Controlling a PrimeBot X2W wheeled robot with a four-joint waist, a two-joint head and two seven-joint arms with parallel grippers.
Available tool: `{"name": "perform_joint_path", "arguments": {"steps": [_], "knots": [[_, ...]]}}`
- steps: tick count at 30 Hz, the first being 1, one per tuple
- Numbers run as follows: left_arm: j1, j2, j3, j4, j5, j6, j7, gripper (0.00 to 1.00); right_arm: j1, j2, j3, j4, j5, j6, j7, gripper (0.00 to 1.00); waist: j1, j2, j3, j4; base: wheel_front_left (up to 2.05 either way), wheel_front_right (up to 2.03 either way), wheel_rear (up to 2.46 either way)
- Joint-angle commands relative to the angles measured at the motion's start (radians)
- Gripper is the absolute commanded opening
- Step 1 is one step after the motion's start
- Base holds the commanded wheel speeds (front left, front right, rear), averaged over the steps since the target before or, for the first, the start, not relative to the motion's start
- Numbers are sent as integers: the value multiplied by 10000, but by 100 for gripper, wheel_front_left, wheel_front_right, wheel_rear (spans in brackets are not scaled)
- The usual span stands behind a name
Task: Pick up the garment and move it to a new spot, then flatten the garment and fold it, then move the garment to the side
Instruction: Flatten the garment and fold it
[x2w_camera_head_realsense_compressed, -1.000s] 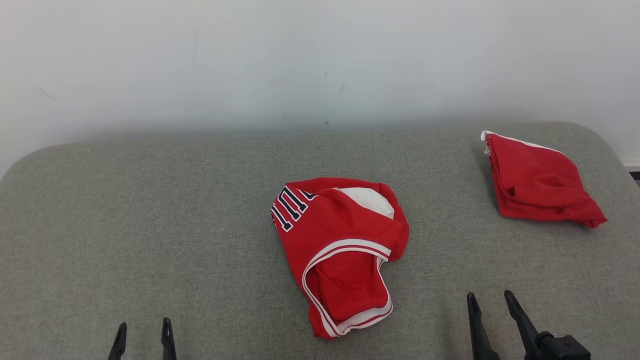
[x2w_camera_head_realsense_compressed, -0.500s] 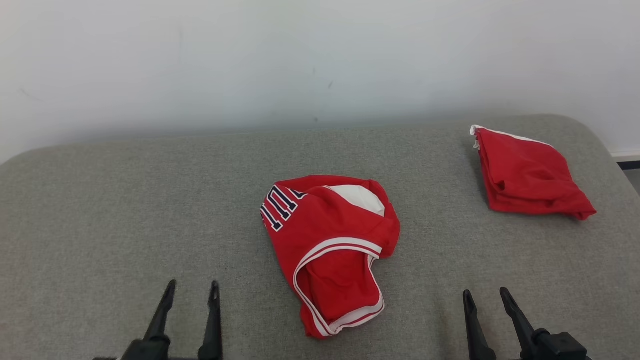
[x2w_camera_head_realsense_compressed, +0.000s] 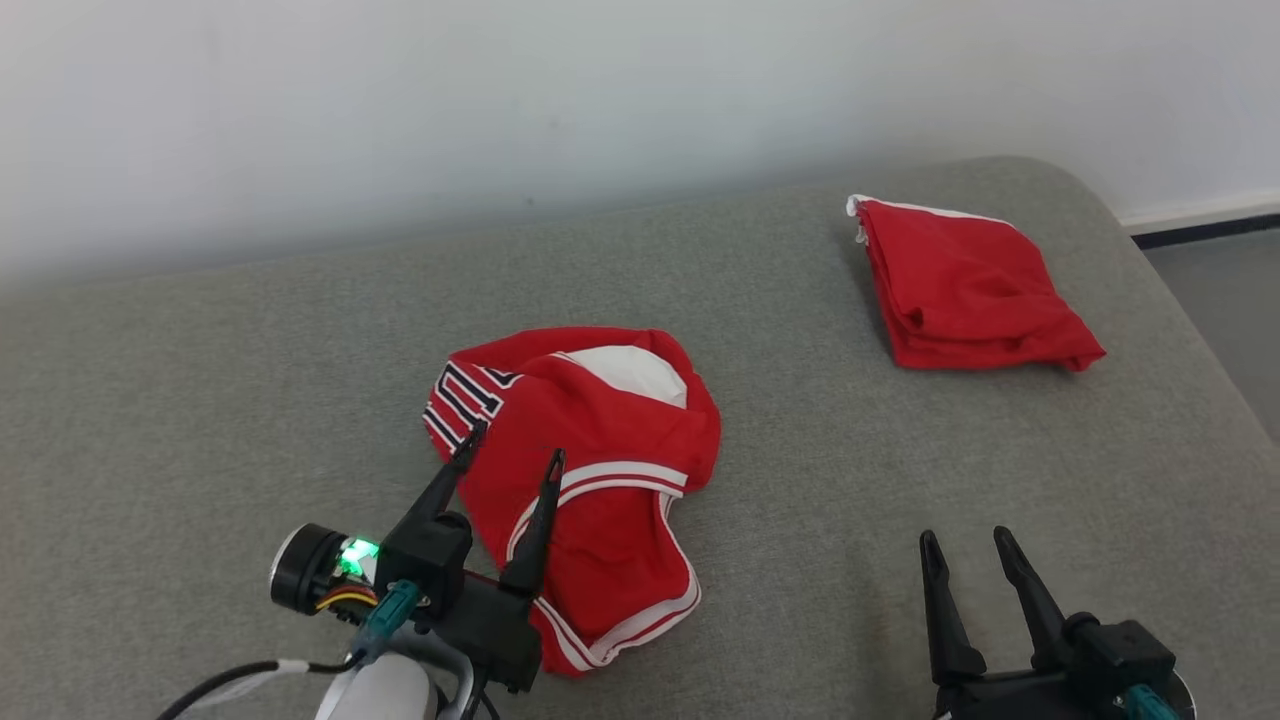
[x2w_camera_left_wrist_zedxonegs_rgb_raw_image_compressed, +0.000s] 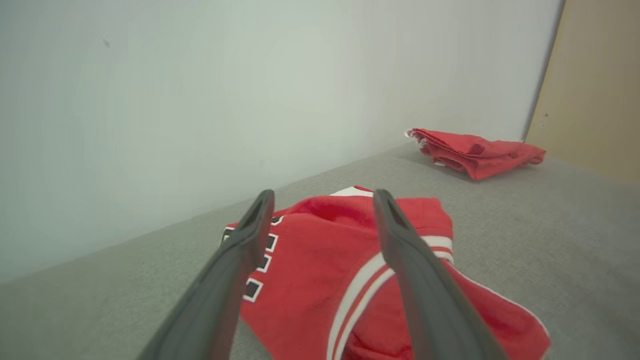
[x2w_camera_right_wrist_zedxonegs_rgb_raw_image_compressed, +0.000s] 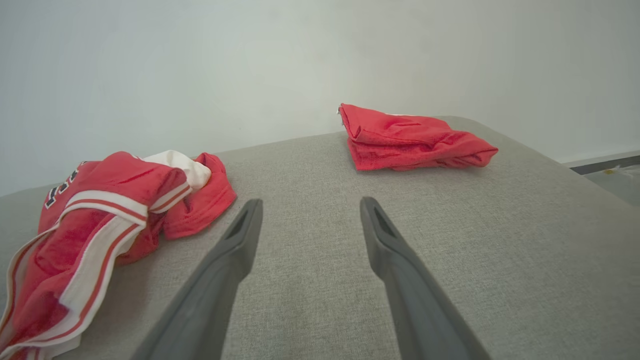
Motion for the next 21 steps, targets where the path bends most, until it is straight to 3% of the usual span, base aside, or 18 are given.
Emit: {"name": "perform_joint_path", "arguments": {"steps": [1,9,16,17,18,21], "knots": [[-226,96,-138,199,53,-12,-22,100,-155,6,4,-36,53,-19,-9,100,-1,-1,490,-559,0,0,0],[-1235,489,-1532,1794,-317,-13,-23,100,-321,6,6,-8,316,-19,-9,100,-1,-1,936,-1125,0,0,0],[-2100,677,-2111,3417,-551,-10,-22,100,-499,6,64,7,373,-19,-9,100,-1,-1,1093,-1331,0,0,0],[-2245,622,-2130,3545,-657,-11,-23,39,-498,6,67,10,382,-19,-9,100,-1,-1,1098,-1354,0,0,0],[-2385,597,-2140,3622,-670,-12,-22,0,-509,7,67,9,380,-19,-9,100,-1,-1,1097,-1368,0,0,0],[-2544,564,-1986,3649,-886,-11,-22,0,-492,7,1,-23,385,-19,-9,100,-1,-1,1084,-1363,0,0,0]]}}
